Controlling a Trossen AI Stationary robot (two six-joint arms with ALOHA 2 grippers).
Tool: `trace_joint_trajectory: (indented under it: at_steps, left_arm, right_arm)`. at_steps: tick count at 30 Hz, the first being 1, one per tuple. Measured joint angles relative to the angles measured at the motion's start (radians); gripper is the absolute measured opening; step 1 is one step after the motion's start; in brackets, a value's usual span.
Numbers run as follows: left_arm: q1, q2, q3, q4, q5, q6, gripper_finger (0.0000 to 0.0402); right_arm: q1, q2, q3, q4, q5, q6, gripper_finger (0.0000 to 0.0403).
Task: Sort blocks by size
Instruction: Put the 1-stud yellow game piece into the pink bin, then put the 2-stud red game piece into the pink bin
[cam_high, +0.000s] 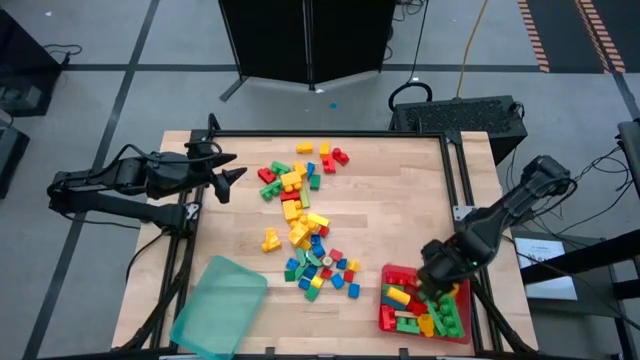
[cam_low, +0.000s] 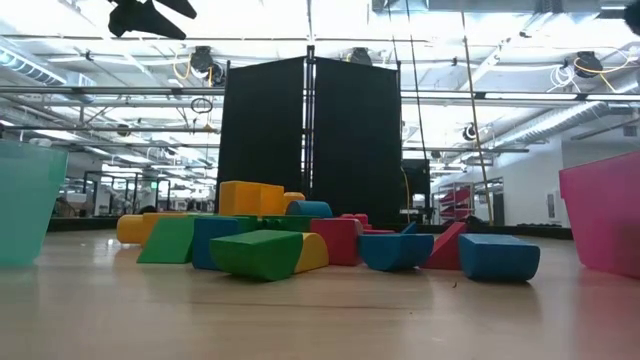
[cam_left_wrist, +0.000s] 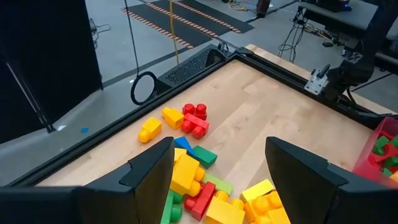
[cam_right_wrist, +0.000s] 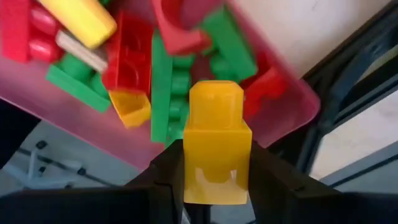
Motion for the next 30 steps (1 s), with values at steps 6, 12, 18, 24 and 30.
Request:
trace_joint_trajectory:
  at_steps: [6, 12, 18, 24, 30]
  left_arm:
    - [0.0, 0.0, 0.0, 0.0, -0.005, 0.007, 0.0255]
    - [0.0, 0.0, 0.0, 0.0, -0.008, 0.006, 0.0255]
    - [0.0, 0.0, 0.0, 0.0, -0.009, 0.006, 0.0255]
    - [0.0, 0.0, 0.0, 0.0, -0.011, 0.005, 0.0255]
    - [0.0, 0.0, 0.0, 0.001, -0.013, 0.006, 0.0255]
  right_arm:
    - [0.109, 0.001, -0.053, -0.024, -0.028, 0.094, 0.0114]
    - [0.129, 0.001, -0.09, 0.024, -0.027, 0.103, 0.0184]
    - [0.128, 0.001, -0.09, 0.047, -0.021, 0.102, 0.0205]
    - [0.011, 0.001, 0.011, 0.071, 0.213, 0.036, 0.0209]
    - [-0.313, 0.019, 0.165, 0.07, 0.537, -0.301, 0.0211]
